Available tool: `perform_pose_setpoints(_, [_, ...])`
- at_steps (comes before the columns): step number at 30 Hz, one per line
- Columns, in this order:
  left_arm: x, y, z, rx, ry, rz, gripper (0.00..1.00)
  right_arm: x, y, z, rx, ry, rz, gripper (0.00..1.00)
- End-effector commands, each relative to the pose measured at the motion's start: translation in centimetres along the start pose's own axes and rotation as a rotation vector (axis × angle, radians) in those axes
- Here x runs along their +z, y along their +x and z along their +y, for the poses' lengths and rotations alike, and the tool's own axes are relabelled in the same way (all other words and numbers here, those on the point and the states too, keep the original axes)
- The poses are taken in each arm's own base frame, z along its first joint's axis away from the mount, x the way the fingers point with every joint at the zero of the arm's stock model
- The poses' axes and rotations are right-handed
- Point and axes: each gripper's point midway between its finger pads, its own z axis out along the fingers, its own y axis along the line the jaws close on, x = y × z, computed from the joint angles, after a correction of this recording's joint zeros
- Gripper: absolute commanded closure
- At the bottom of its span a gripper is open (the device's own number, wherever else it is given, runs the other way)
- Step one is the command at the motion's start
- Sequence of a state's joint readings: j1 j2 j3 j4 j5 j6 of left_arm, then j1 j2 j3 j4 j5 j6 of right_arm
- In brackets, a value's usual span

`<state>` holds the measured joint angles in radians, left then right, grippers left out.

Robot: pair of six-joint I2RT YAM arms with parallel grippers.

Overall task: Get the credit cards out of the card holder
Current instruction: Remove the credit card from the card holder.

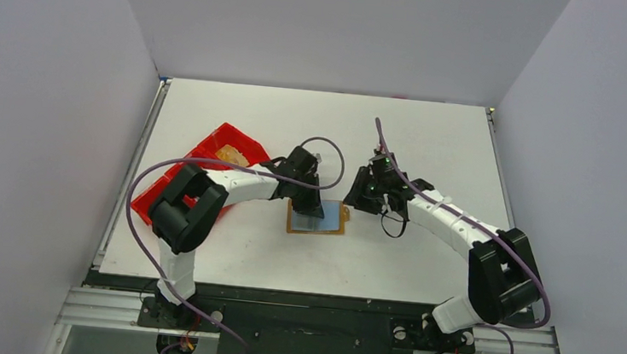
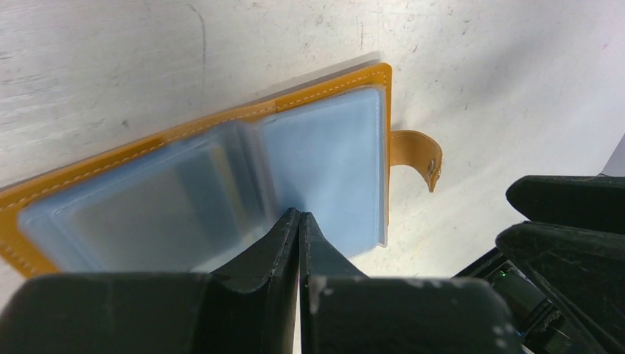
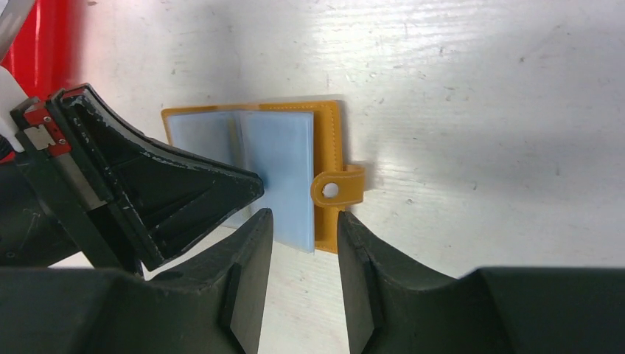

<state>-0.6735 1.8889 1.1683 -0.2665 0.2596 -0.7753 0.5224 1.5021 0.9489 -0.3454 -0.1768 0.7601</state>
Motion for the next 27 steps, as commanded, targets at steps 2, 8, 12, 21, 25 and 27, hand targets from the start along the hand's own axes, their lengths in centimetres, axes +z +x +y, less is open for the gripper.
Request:
perform_pose_setpoints(2, [0.8,-1.2,-2.2,0.017,0.063,-0.019,1.0,-1.1,-1.1,-0.7,-0.015,0.029,-0.061,0.66])
perform_pose_setpoints(8, [-0.8,-2.1,-2.6,0.028,0.056,-0.058,1.0,-1.1,-1.2,-0.1,-0.044,0.034,-0.06,0.66])
perform_pose_setpoints(12, [-2.7,-3.2,-1.8,0.017,0.036,-0.102,1.0,-0.8,-0.8,1.2,-0.088,0.043,-0.054,0.65])
perform_pose_setpoints(21, [-7.8,-5.2,3.6,-0.055,-0.05,-0.205,0.99,0.7,1.2,5.8,-0.21,0.029,-0.011,0.6])
perform_pose_setpoints(25, [-9.9,-5.8,6.2,-0.094,-0.079,-0.243,0.92,2.2,2.5,7.7,-0.258,0.025,0.028,0.57])
perform_pose_setpoints(27, [-10.9,-6.0,7.1,-0.109,-0.085,-0.262,0.84,3.0,2.8,8.4,-0.27,0.021,0.041,0.54])
